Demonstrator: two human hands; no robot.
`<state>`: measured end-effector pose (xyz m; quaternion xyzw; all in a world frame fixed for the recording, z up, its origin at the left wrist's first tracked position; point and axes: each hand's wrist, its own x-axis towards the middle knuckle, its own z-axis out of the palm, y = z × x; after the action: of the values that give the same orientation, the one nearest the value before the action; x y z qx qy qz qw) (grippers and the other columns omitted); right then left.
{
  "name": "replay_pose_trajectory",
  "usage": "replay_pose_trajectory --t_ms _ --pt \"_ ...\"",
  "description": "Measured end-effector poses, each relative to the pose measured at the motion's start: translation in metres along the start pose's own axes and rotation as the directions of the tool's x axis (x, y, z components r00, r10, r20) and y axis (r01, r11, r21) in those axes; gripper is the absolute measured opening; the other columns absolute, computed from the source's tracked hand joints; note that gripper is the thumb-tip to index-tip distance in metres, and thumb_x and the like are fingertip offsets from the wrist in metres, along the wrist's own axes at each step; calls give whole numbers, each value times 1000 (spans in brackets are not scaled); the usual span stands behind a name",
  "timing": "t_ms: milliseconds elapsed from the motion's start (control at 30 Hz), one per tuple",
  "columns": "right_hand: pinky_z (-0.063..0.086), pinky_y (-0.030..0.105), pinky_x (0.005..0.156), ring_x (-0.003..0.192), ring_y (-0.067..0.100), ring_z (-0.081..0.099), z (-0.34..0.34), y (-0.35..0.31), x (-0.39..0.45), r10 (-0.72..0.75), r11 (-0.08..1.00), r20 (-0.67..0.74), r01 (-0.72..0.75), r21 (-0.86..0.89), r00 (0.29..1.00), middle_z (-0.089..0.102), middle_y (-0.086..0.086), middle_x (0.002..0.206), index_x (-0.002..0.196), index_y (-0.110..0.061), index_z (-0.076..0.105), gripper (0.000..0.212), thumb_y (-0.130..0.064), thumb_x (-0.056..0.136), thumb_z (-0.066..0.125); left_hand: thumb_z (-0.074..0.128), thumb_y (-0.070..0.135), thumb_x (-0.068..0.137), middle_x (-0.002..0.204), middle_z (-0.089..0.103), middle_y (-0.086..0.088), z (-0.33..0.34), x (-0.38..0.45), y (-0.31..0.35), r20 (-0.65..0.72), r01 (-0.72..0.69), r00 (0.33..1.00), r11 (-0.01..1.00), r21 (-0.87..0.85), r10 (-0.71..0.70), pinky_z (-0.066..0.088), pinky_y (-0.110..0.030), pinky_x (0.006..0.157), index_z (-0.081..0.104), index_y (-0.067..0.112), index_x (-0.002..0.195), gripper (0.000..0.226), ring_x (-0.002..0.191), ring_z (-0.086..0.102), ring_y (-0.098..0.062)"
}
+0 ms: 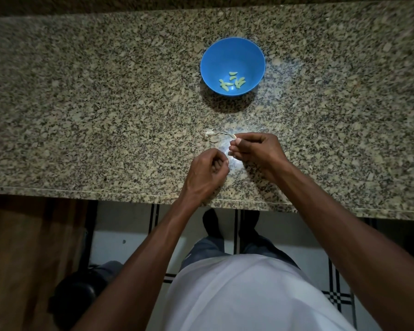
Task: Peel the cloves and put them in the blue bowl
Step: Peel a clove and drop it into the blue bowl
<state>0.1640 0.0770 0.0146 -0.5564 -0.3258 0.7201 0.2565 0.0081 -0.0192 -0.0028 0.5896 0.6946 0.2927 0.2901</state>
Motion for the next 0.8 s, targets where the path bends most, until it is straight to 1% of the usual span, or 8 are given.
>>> replay_pose_trajectory --t_ms 100,233,300,367,433,600,700,800 --pt "63 44 92 101 37 76 -5 -1 0 13 1000 33 -13 2 999 77 23 106 111 4 73 16 1 95 71 74 11 90 81 68 7 0 -9 -8 -42 101 994 994 -28 -102 53 -15 63 70 16 91 6 70 62 -3" --pt "62 48 92 102 36 76 -7 -2 -2 9 998 68 -4 -64 998 78 21 105 115 4 70 19 0 97 70 75 6 85 84 73 8 -3 -2 -6 -85 210 971 967 -141 -224 60 -23 68 75 18 89 12 73 68 -4" --pt "63 46 91 98 33 77 -6 -1 -4 -4 994 87 13 -104 996 78 20 103 115 5 70 19 -2 97 69 81 12 85 84 74 10 -4 4 -1 -90 237 963 956 -176 -255 60 -21 70 77 19 88 9 75 69 -2" --pt "64 42 89 92 28 77 -6 0 -6 -27 990 102 41 -132 994 78 20 102 116 7 70 20 -3 98 69 84 22 85 79 75 9 -6 10 2 -112 279 944 933 -228 -310 58 -18 65 78 18 87 7 72 70 -3" --pt "65 40 87 86 24 77 -6 1 -8 -55 984 103 71 -163 993 78 21 102 116 6 70 21 -4 98 69 80 30 90 75 75 5 -8 15 4 -120 308 926 901 -307 -358 55 -19 58 80 15 90 15 67 71 -8" --pt "62 52 82 80 33 73 -5 3 -12 -141 948 89 160 -276 986 78 21 96 107 -1 76 19 -14 94 77 77 22 93 101 79 0 -9 25 9 26 266 955 811 -522 -297 62 -29 80 78 10 110 21 94 75 -13" --pt "63 50 82 83 27 75 -4 4 -12 -149 944 81 166 -284 986 78 17 95 106 -3 77 23 -20 91 80 79 19 91 105 79 -2 -5 27 11 57 313 936 746 -588 -348 63 -36 87 77 9 109 21 99 75 -16" --pt "64 51 83 82 26 76 -4 7 -11 -176 948 63 187 -259 982 79 16 92 105 -4 77 19 -17 91 80 83 17 87 100 79 -4 -3 27 13 75 358 906 657 -663 -417 64 -37 86 78 6 105 21 97 76 -21"
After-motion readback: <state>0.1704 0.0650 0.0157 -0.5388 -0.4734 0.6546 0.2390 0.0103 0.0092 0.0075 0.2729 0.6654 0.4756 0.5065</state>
